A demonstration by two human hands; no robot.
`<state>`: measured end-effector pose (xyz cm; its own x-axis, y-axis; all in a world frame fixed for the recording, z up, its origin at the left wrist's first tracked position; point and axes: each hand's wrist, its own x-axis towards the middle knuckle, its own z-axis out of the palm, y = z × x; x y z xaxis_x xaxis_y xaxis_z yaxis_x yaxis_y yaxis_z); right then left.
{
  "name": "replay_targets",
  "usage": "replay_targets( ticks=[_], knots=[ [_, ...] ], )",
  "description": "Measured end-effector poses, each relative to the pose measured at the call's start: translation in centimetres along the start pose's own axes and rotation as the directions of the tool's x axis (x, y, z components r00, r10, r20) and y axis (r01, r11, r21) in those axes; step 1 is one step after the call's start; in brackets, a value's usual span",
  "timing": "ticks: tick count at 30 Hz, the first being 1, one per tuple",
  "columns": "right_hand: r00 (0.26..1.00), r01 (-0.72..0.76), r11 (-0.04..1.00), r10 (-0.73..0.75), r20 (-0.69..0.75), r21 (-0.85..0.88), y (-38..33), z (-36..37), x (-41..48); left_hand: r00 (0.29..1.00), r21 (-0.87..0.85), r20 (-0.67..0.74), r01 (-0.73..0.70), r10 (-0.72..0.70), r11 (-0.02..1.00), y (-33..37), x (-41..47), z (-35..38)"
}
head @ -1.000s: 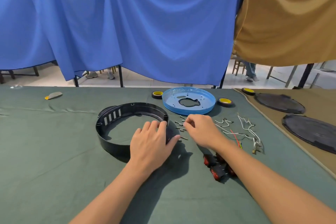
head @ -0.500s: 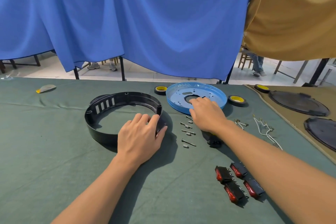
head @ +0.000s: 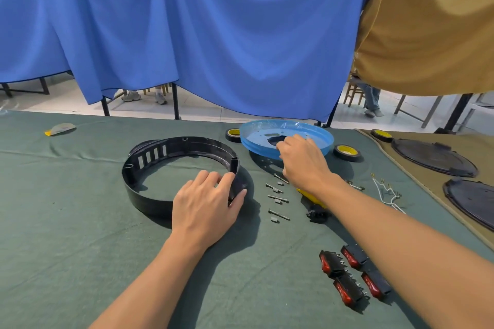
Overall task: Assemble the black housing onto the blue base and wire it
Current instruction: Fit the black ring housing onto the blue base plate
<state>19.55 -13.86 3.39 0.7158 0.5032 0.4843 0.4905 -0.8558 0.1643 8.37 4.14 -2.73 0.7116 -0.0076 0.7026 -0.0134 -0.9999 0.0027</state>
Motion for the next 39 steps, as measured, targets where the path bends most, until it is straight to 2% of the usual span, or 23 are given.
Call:
replay_targets(
  ticks=[4, 10, 12, 16, 19, 22, 25, 27, 30, 33, 36, 37, 39],
  knots=[
    [0.995, -0.020, 0.995, 0.029, -0.098, 0.093, -0.3, -2.2, -0.8, 1.000, -0.018, -0.013, -0.008, 0.008, 1.000, 0.0, 0.0, -0.4],
    [0.971, -0.008, 0.918, 0.102, -0.217, 0.396, -1.4, -6.7, -3.0, 0.997, -0.080, -0.023, -0.072, 0.070, 0.994, 0.2, -0.6, -1.8],
    [0.958, -0.007, 0.878, 0.144, -0.249, 0.478, -1.8, -8.3, -3.9, 1.000, -0.134, -0.007, -0.019, 0.018, 0.991, 0.3, -0.7, -2.9],
    [0.943, -0.008, 0.746, 0.227, -0.244, 0.666, -2.6, -11.4, -6.0, 0.973, -0.337, 0.100, 0.229, -0.207, 0.913, 0.7, 0.0, -5.4],
    [0.934, -0.019, 0.610, 0.294, -0.203, 0.792, -3.1, -13.1, -7.7, 0.937, -0.510, 0.177, 0.349, -0.301, 0.786, 1.0, 0.8, -7.1],
    [0.921, -0.048, 0.435, 0.368, -0.129, 0.899, -3.2, -14.5, -9.1, 0.908, -0.612, 0.259, 0.418, -0.329, 0.672, 1.4, 1.4, -8.9],
    [0.895, -0.051, 0.119, 0.446, -0.007, 0.992, -3.2, -15.6, -10.2, 0.891, -0.663, 0.316, 0.454, -0.327, 0.595, 1.8, 1.5, -10.3],
    [0.880, -0.035, -0.115, 0.467, 0.086, 0.993, -2.8, -16.1, -10.9, 0.881, -0.675, 0.344, 0.473, -0.325, 0.567, 1.8, 1.2, -11.0],
    [0.881, -0.031, -0.409, 0.420, 0.219, 0.912, -2.1, -16.9, -12.1, 0.859, -0.686, 0.358, 0.508, -0.367, 0.520, 1.5, 0.6, -11.6],
    [0.860, -0.060, -0.632, 0.360, 0.361, 0.773, -1.6, -17.3, -13.1, 0.818, -0.749, 0.387, 0.548, -0.427, 0.372, 1.0, 0.3, -12.4],
    [0.839, -0.113, -0.718, 0.301, 0.453, 0.687, -1.3, -17.2, -14.1, 0.802, -0.824, 0.392, 0.524, -0.450, 0.216, 0.6, 0.1, -13.3],
    [0.836, -0.134, -0.709, 0.294, 0.463, 0.692, -1.4, -17.1, -14.4, 0.807, -0.836, 0.375, 0.507, -0.456, 0.210, 0.5, 0.0, -13.7],
    [0.832, -0.193, -0.615, 0.311, 0.460, 0.765, -1.8, -16.8, -14.9, 0.817, -0.847, 0.338, 0.480, -0.468, 0.227, 0.4, -0.3, -14.3]
  ],
)
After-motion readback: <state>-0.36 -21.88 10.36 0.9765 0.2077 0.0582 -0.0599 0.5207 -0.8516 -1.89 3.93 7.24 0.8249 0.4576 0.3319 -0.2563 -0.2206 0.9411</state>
